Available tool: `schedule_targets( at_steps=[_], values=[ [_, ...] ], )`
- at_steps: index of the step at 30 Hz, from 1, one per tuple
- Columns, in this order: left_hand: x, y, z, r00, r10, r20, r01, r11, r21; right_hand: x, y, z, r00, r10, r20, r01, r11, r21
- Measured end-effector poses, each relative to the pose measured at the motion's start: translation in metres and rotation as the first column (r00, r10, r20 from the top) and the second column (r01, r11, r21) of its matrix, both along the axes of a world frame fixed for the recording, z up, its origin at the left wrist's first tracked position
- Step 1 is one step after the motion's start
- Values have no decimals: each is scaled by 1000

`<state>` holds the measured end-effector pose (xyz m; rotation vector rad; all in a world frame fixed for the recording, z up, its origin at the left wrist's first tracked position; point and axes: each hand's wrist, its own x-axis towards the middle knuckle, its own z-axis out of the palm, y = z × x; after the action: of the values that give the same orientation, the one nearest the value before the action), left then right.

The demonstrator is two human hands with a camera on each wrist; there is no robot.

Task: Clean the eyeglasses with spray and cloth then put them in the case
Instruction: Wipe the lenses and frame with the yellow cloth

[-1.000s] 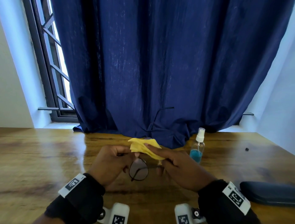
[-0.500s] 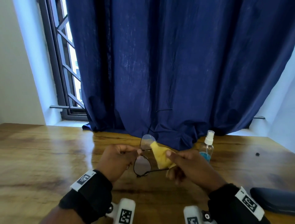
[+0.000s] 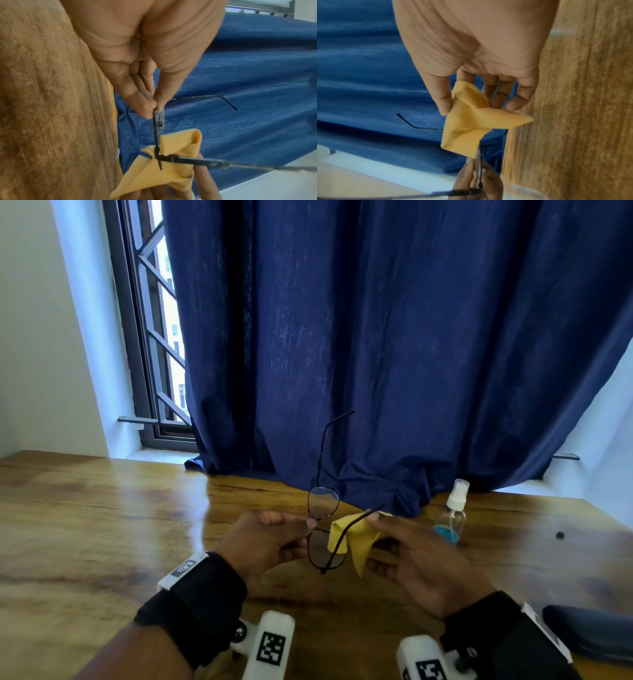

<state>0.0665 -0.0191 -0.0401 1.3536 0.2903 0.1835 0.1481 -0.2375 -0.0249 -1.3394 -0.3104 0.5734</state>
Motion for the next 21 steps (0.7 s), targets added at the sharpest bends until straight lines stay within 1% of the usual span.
schedule_targets(
  at_steps=[3, 6, 9, 11, 12, 13, 15, 17, 19, 20, 21],
  values=[
    [1, 1, 0, 1000, 6, 3, -6, 1000, -5, 2, 1, -3, 997, -18, 74, 14, 999, 51],
    [1, 1, 0, 1000, 16, -7, -16, 1000, -5, 2, 3, -2, 999, -22, 26, 19, 992, 124],
    [2, 0, 0, 999, 39, -17, -39, 999, -4, 0, 6, 1, 996, -79, 37, 74, 991, 114],
    [2, -1, 0, 999, 52, -15, -52, 999, 3, 1, 4, -2, 987, -83, 139, 71, 993, 91],
    [2, -1, 1, 999, 53, -14, -53, 999, 4, 1, 3, -2, 972, -65, 227, 54, 997, 54],
    [2, -2, 2, 999, 52, -13, -52, 999, 4, -2, 2, -1, 944, -40, 327, 46, 999, -10],
    [1, -5, 3, 999, 51, -9, -51, 999, 5, -7, -2, 3, 865, 3, 501, 72, 989, -130],
    [-1, -7, 5, 999, 43, -1, -43, 999, 4, -12, -2, 7, 789, 38, 614, 95, 978, -183],
    [-1, -9, 5, 1000, 25, 13, -25, 999, 21, -13, -1, 8, 679, 115, 725, 89, 968, -237],
    [-2, -10, 6, 1000, 17, 21, -18, 999, 34, -12, 0, 6, 626, 150, 765, 86, 962, -259],
    [-2, -12, 6, 1000, 9, 29, -10, 999, 45, -11, 0, 4, 587, 181, 789, 79, 957, -279]
  ],
)
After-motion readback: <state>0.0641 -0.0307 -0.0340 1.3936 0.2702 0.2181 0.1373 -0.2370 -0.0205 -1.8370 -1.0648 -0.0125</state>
